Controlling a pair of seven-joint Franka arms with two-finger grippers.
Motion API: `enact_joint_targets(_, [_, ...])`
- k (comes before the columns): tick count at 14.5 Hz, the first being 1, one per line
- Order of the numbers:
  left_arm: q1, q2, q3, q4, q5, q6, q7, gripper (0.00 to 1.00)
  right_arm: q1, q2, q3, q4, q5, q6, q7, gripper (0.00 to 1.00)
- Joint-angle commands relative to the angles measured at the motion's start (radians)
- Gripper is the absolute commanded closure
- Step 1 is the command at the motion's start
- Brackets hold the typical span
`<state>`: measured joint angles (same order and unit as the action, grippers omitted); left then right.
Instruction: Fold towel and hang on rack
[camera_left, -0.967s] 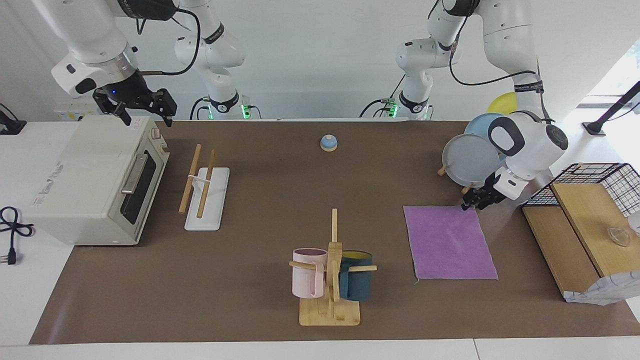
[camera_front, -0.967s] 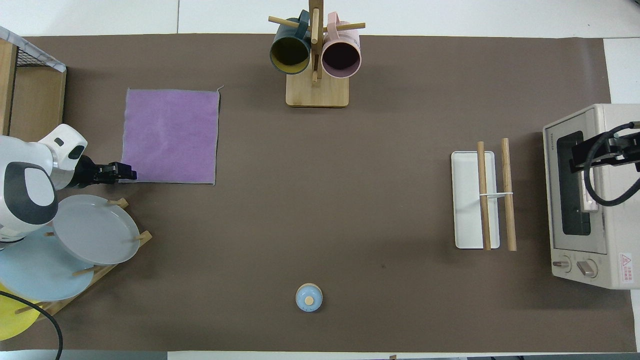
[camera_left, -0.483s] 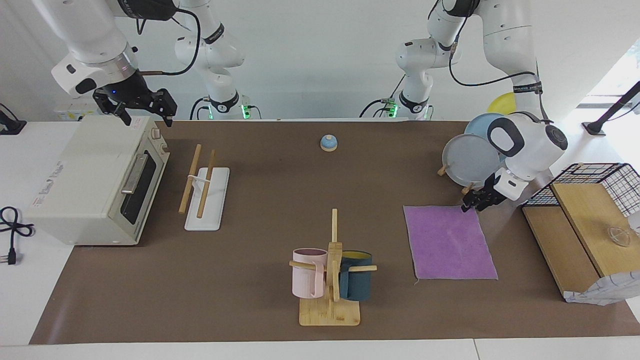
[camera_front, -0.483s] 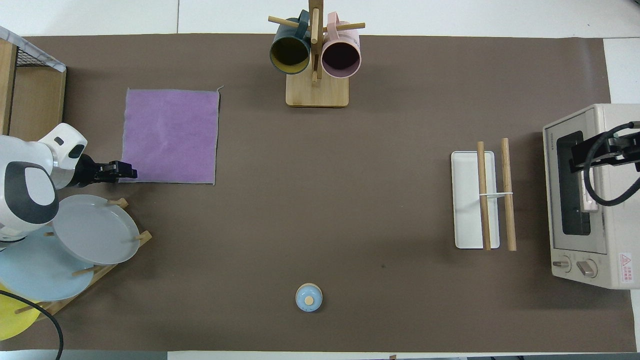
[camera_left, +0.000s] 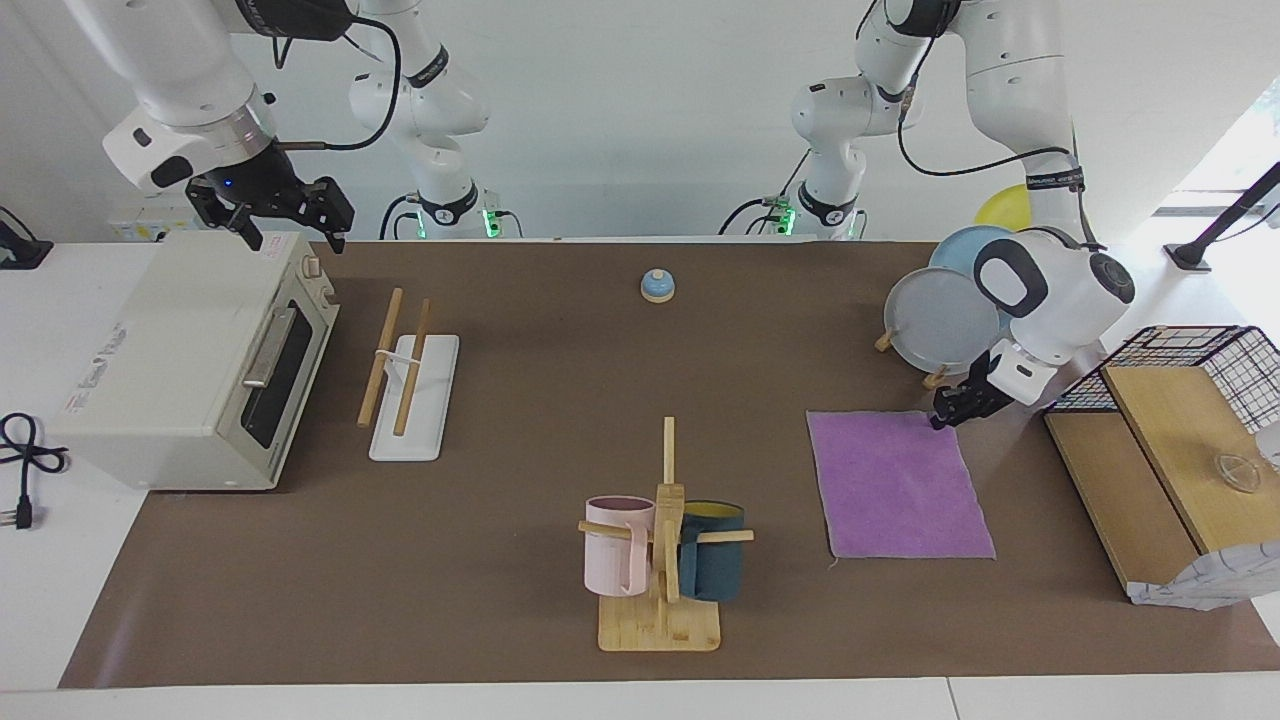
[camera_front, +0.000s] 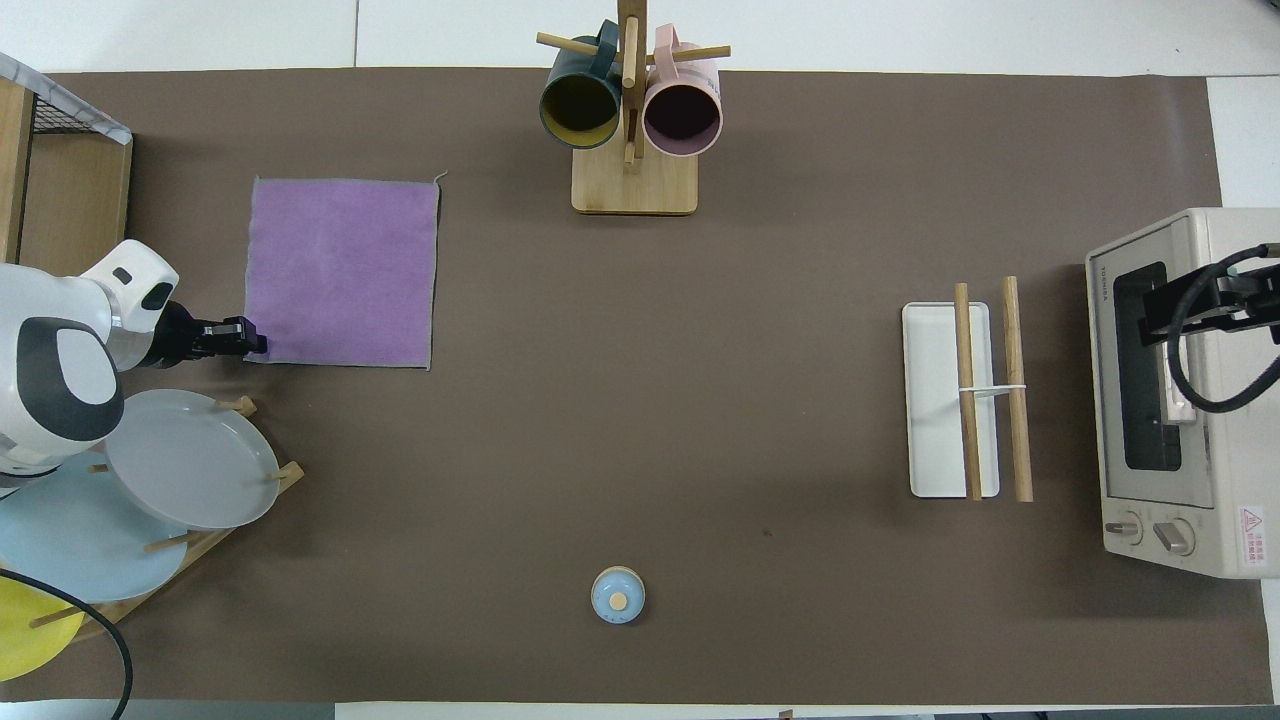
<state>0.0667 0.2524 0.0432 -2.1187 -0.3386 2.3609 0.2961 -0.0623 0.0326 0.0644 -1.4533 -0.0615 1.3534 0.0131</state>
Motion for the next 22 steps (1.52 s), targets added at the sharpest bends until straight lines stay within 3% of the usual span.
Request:
enact_joint_targets(1, [-0.010, 0.031, 0.000, 0.022, -0.023, 0.011, 0.020, 0.91, -0.017, -0.025, 0.005, -0.030, 0.019, 0.012, -0.028, 0.00])
enact_joint_targets(3, [-0.016, 0.030, 0.001, 0.023, -0.022, 0.009, 0.020, 1.00, -0.017, -0.025, 0.005, -0.030, 0.019, 0.012, -0.028, 0.00])
enact_joint_targets(7, [-0.018, 0.028, 0.003, 0.063, 0.010, -0.041, 0.021, 1.00, -0.017, -0.025, 0.005, -0.030, 0.019, 0.012, -0.028, 0.00])
enact_joint_targets(12, [-0.047, 0.010, 0.001, 0.153, 0.177, -0.172, 0.020, 1.00, -0.017, -0.025, 0.005, -0.030, 0.019, 0.012, -0.028, 0.00])
enact_joint_targets(18, [-0.197, -0.064, 0.001, 0.164, 0.346, -0.233, 0.024, 1.00, -0.017, -0.025, 0.005, -0.030, 0.019, 0.012, -0.028, 0.00])
enact_joint_targets(22, [-0.350, -0.075, 0.003, 0.197, 0.374, -0.249, 0.017, 1.00, -0.017, -0.025, 0.005, -0.030, 0.019, 0.012, -0.028, 0.00])
